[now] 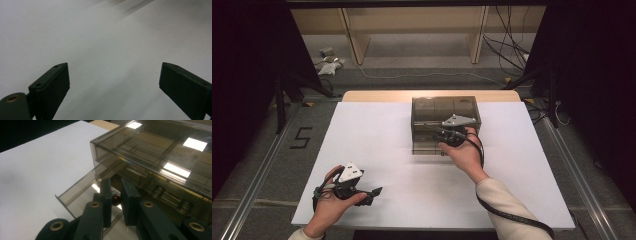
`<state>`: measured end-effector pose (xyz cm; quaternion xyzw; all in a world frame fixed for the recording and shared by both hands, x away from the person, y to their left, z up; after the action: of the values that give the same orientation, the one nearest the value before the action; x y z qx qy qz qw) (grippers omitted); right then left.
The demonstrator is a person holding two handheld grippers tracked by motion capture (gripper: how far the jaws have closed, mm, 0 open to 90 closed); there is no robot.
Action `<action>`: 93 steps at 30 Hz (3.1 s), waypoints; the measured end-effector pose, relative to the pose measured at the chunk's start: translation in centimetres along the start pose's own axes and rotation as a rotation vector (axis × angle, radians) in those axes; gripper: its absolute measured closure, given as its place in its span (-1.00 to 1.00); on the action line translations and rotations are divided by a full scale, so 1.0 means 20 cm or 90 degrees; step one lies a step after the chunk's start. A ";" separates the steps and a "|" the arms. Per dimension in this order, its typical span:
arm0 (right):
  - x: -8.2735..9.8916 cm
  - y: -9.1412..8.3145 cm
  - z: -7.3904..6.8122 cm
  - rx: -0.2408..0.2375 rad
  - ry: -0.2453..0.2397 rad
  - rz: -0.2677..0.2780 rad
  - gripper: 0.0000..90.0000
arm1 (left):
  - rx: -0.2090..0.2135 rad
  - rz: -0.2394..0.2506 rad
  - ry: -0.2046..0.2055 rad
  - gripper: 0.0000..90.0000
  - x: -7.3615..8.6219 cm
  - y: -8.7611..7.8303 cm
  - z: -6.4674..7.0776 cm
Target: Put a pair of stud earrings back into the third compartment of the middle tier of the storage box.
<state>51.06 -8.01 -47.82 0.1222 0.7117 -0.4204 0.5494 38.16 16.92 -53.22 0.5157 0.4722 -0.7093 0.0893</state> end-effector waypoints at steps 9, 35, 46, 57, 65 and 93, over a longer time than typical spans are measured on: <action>0.04 -0.03 0.03 0.010 0.003 0.001 0.79 | -0.001 0.002 -0.001 -0.79 0.00 0.00 0.00; 0.08 -0.09 0.09 0.032 0.007 0.007 0.79 | -0.002 0.000 0.001 -0.79 0.00 0.00 0.00; 0.10 -0.11 0.11 0.040 0.008 0.004 0.79 | -0.003 0.002 -0.003 -0.79 0.00 0.00 0.00; 0.11 -0.14 0.14 0.048 0.011 0.002 0.79 | -0.003 0.002 -0.004 -0.79 0.00 0.00 0.00; 0.11 -0.15 0.15 0.053 0.013 0.002 0.79 | -0.003 0.003 -0.004 -0.79 0.00 0.00 0.00; 0.16 -0.23 0.24 0.077 0.028 -0.003 0.79 | -0.005 0.002 -0.005 -0.78 0.00 0.00 0.00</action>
<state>50.31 -15.25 -48.68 0.1627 0.6973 -0.4610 0.5242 38.24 16.93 -53.24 0.5130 0.4740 -0.7094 0.0941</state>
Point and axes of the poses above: each handheld gripper's, and its own axes: y roughly forward along the jaws, x roughly out of its underside, z roughly to its right, the point moved 8 cm from there along y, roughly forward along the jaws, and after that the axes turned 4 degrees about z, right-handed, at the moved point
